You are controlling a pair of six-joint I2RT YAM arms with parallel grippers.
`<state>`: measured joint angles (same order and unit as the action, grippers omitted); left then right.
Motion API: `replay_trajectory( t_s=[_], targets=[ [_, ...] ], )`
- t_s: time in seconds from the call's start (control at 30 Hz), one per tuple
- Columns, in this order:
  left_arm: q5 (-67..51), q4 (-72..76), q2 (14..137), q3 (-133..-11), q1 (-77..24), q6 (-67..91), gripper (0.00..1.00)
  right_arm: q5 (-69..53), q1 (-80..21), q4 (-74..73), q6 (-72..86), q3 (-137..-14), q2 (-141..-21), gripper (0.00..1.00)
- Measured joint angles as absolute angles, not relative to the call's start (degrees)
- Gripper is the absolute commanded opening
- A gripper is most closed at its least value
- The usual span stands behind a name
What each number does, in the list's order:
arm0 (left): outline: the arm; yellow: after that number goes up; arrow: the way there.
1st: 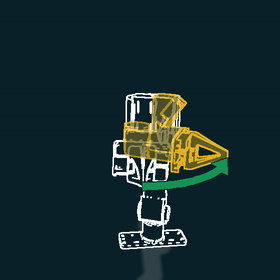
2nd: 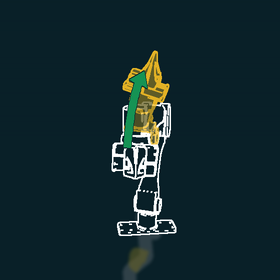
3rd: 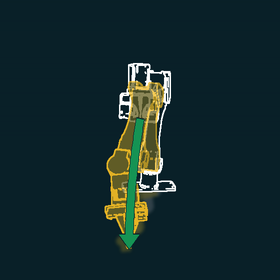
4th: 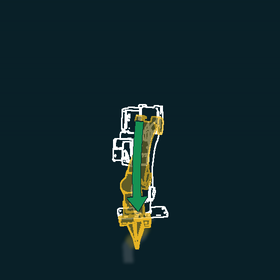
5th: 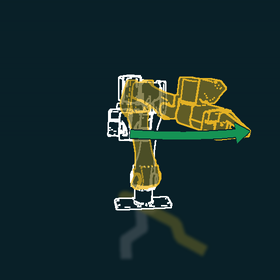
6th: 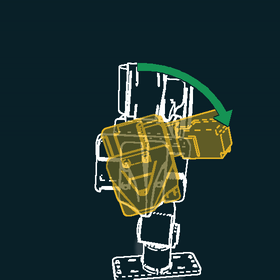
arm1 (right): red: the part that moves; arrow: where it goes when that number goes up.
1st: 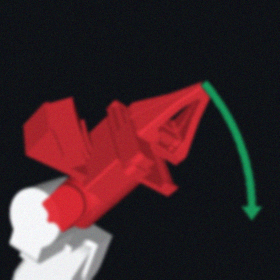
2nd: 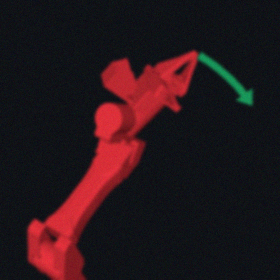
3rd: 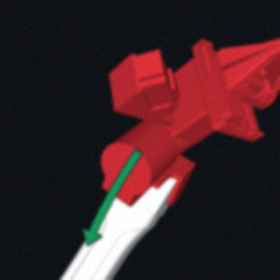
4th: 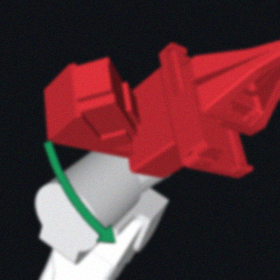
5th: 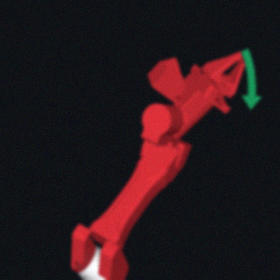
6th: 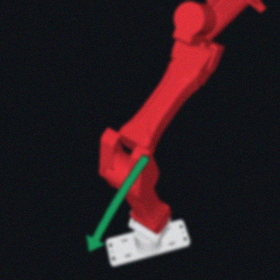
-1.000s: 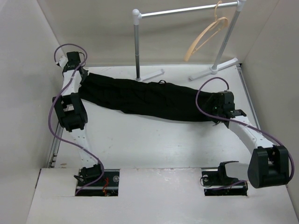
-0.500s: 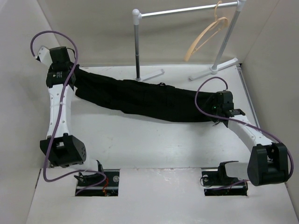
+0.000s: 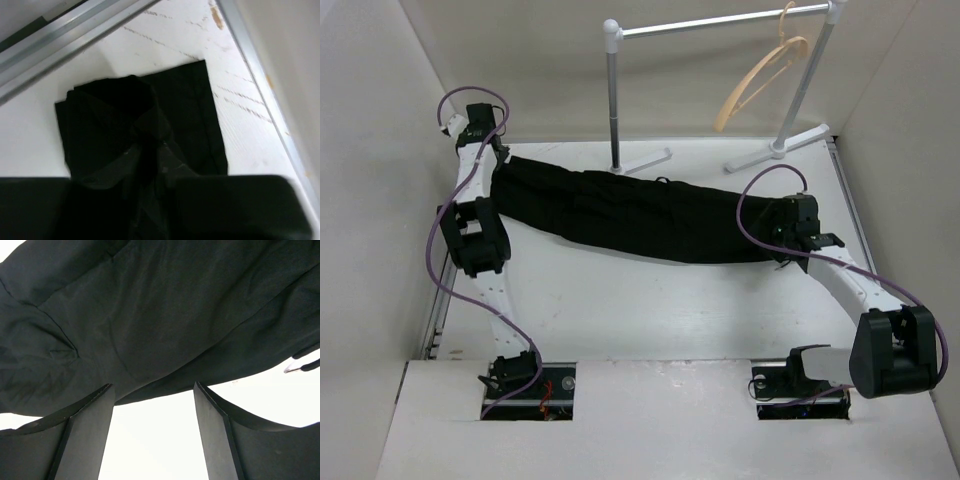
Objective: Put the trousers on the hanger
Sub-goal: Fold the trousers at the center of the board.
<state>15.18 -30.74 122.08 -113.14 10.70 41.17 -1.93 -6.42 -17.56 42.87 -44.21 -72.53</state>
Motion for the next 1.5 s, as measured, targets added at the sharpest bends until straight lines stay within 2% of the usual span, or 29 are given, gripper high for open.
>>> replay_trajectory(
  t_s=[0.03, 0.1, 0.2, 0.23, 0.37, 0.4, 0.53, 0.63, 0.7, 0.83, 0.9, 1.03, 1.17, 1.3, 1.4, 1.43, 1.5],
  targets=[
    [15.3, -31.2, 125.7, -116.3, 10.9, 41.1, 0.3, -1.7, -6.2, -17.6, 42.9, -44.2, -72.5, 0.72],
    [15.5, -32.8, 131.4, -121.8, 11.3, 40.9, 0.43, -1.3, -5.7, -17.7, 42.9, -44.2, -72.5, 0.73],
    [15.5, -34.5, 134.9, -124.1, 12.0, 40.9, 0.53, -0.8, -4.8, -18.9, 42.9, -45.1, -72.5, 0.72],
    [15.6, -34.9, 134.8, -123.4, 12.2, 40.9, 0.54, -0.7, -4.8, -19.1, 42.9, -45.6, -72.5, 0.67],
    [17.1, -32.1, 128.0, -113.4, 12.5, 40.9, 0.56, -0.4, -4.7, -19.0, 42.7, -47.6, -72.5, 0.29],
    [17.6, -31.4, 125.1, -110.0, 12.4, 40.9, 0.56, -0.5, -4.7, -19.0, 42.7, -48.0, -72.5, 0.24],
    [18.2, -28.5, 114.3, -100.9, 10.2, 40.9, 0.49, -0.5, -5.0, -19.0, 42.6, -49.1, -73.0, 0.17],
    [15.5, -26.0, 110.2, -98.4, 6.8, 41.4, 0.49, -0.5, -5.1, -19.0, 42.5, -49.1, -73.7, 0.16],
    [13.7, -24.9, 110.0, -97.5, 4.9, 42.0, 0.53, -0.5, -5.1, -19.0, 42.5, -49.1, -73.9, 0.22],
    [10.2, -24.6, 113.9, -96.5, 3.1, 42.9, 0.52, -0.5, -3.4, -19.2, 42.7, -49.1, -73.9, 0.53],
    [9.1, -24.8, 117.4, -97.2, 3.3, 43.2, 0.48, -0.4, -1.7, -19.3, 43.0, -49.1, -73.9, 0.6],
    [8.1, -25.1, 125.9, -102.1, 4.0, 43.5, 0.39, -0.4, 2.1, -19.2, 44.4, -48.3, -73.9, 0.61],
    [7.9, -24.9, 131.4, -106.5, 4.6, 44.0, 0.22, 0.1, 3.7, -19.7, 46.4, -44.9, -72.8, 0.63],
    [7.9, -22.2, 133.7, -110.7, 5.0, 44.0, 0.14, 0.6, 4.0, -20.6, 48.3, -41.4, -71.1, 0.64],
    [8.0, -19.7, 135.9, -114.3, 5.3, 44.1, 0.17, 0.6, 4.1, -20.8, 49.4, -39.8, -70.5, 0.68],
    [8.0, -18.7, 136.5, -115.1, 5.4, 44.2, 0.23, 0.6, 4.1, -20.8, 49.6, -39.3, -70.2, 0.7],
    [7.9, -17.0, 136.8, -115.3, 5.5, 44.4, 0.42, 0.6, 3.9, -21.0, 49.8, -38.6, -69.0, 0.74]
  ],
)
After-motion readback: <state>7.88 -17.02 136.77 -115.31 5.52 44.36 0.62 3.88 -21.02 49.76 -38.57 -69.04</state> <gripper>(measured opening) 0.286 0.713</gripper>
